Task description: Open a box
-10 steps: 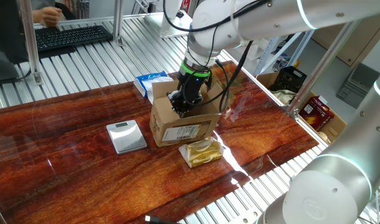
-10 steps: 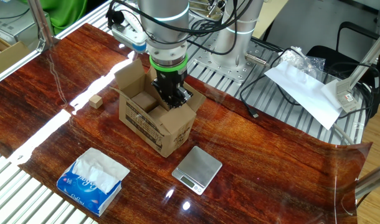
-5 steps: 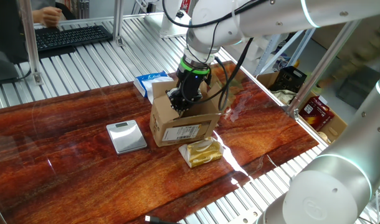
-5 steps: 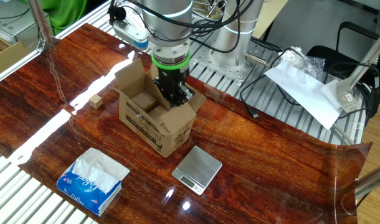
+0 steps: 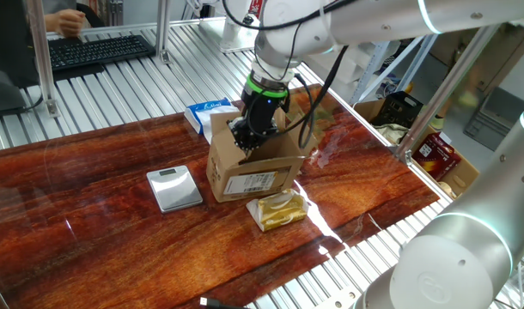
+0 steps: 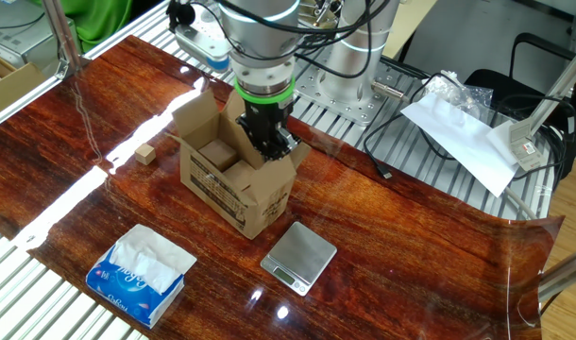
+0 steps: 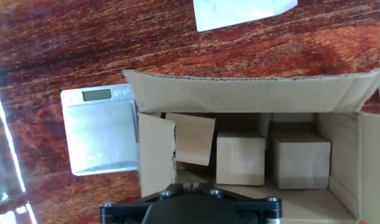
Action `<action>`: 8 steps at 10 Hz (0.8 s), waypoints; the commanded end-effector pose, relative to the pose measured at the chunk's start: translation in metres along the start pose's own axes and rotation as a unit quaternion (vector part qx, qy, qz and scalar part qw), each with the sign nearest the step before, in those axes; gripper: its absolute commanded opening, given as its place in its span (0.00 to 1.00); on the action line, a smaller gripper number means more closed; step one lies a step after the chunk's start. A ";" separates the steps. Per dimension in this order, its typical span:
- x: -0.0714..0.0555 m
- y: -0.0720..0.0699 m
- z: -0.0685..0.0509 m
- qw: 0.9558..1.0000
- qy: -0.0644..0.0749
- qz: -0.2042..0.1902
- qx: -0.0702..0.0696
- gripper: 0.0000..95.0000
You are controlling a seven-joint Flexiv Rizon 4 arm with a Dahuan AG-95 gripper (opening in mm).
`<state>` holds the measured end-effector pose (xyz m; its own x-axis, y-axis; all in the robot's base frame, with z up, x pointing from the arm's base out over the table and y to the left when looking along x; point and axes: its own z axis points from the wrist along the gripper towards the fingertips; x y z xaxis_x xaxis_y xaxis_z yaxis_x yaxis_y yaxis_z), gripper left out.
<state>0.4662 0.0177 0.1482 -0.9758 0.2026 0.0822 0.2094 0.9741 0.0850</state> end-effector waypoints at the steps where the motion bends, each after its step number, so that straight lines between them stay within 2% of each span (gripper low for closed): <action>1: -0.001 0.007 -0.005 1.000 0.005 0.007 0.003 0.00; 5: 0.002 0.023 -0.016 1.000 0.015 0.023 0.010 0.00; 8: 0.002 0.035 -0.019 0.999 0.017 0.037 0.014 0.00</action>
<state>0.4732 0.0533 0.1713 -0.9537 0.2750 0.1220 0.2823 0.9582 0.0467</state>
